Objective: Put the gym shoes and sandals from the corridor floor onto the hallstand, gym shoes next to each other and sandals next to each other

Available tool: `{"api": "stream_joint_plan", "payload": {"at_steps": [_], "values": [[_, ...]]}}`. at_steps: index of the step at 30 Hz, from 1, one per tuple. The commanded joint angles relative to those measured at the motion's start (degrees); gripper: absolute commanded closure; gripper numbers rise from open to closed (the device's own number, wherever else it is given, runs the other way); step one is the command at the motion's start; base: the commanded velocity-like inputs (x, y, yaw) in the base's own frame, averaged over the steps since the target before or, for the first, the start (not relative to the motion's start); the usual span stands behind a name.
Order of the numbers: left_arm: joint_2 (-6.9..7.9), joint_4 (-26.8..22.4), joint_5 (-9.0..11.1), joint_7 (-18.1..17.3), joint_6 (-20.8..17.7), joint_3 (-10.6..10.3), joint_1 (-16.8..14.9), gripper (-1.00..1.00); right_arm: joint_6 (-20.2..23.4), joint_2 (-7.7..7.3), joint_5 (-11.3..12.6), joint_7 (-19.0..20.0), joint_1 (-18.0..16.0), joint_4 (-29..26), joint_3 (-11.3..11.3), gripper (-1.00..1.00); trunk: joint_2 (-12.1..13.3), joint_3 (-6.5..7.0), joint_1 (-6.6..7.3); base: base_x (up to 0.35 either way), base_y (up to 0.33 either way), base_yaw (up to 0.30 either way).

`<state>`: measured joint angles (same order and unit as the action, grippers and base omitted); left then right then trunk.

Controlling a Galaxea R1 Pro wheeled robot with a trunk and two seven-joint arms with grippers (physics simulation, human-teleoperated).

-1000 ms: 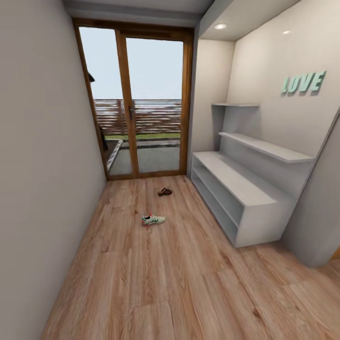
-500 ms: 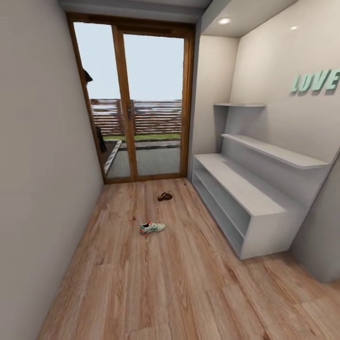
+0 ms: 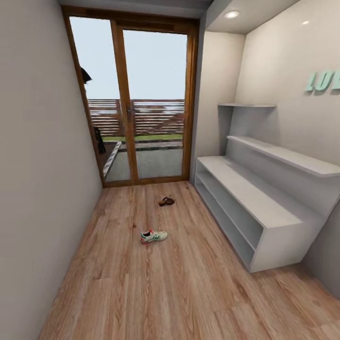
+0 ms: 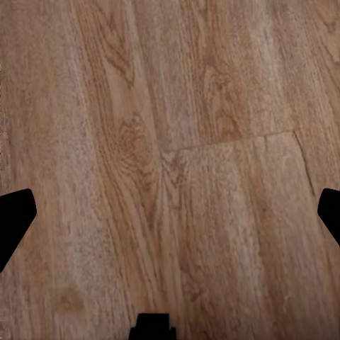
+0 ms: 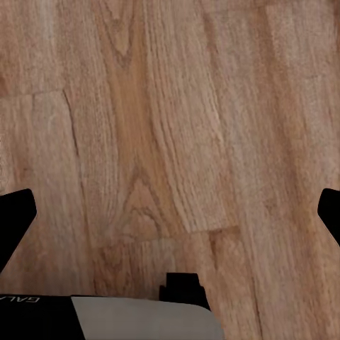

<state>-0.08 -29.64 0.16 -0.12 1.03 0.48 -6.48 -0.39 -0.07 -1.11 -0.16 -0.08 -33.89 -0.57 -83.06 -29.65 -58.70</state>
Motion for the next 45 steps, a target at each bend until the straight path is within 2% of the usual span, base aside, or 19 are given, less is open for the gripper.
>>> {"api": "stream_joint_plan", "payload": {"at_steps": [1,18,33,45], "values": [[-0.01,0.02,0.02,-0.01,0.11,0.05,-0.03,-1.0,-0.03,-0.01,-0.12,-0.02,-0.01,-0.03,-0.04,-1.0,-0.02,-0.05,-0.03,0.337,0.113,0.0],[-0.01,0.02,0.02,0.02,0.11,0.05,-0.03,-1.0,-0.02,0.0,-0.12,-0.02,0.0,-0.03,-0.04,-1.0,-0.02,-0.05,-0.03,0.329,0.132,-0.006],[-0.01,0.02,0.02,-0.01,0.11,0.05,-0.03,-1.0,-0.04,-0.01,-0.08,-0.02,0.01,-0.03,-0.04,-1.0,-0.02,0.01,-0.03,0.324,0.139,-0.169],[-0.01,0.02,0.02,0.03,0.11,0.05,-0.03,-1.0,-0.77,0.01,-0.38,0.07,0.0,-0.03,-0.2,-1.0,-0.02,0.02,-0.03,0.324,0.027,-0.018]]}}
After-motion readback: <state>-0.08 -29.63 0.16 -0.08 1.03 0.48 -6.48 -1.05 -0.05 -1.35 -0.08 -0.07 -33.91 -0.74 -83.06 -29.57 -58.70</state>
